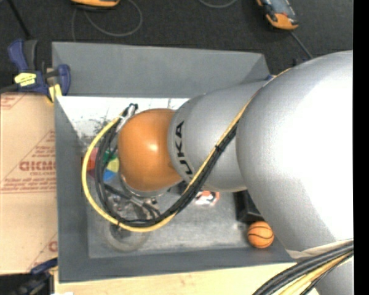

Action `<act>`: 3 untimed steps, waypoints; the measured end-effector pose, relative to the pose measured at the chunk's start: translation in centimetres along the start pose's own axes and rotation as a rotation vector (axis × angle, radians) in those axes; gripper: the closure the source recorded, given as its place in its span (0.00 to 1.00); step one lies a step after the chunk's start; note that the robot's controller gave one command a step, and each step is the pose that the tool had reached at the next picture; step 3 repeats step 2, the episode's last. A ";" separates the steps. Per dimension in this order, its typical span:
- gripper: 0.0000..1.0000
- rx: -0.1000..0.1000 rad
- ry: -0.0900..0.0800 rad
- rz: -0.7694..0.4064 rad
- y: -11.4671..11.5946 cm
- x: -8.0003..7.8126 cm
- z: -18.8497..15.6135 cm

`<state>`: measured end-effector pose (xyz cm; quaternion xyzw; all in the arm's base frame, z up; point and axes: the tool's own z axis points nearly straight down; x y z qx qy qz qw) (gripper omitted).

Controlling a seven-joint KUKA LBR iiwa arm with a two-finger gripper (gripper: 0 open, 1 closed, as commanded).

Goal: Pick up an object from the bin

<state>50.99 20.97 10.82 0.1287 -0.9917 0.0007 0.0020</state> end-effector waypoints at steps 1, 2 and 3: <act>1.00 0.000 0.001 0.001 0.0 0.0 -2.1; 1.00 0.000 -0.005 0.001 0.0 -0.1 -4.0; 1.00 0.000 -0.005 0.001 0.0 -0.1 -4.0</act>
Offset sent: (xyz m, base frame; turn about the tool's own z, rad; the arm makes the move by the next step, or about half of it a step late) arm -0.0001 0.0000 0.0334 0.0000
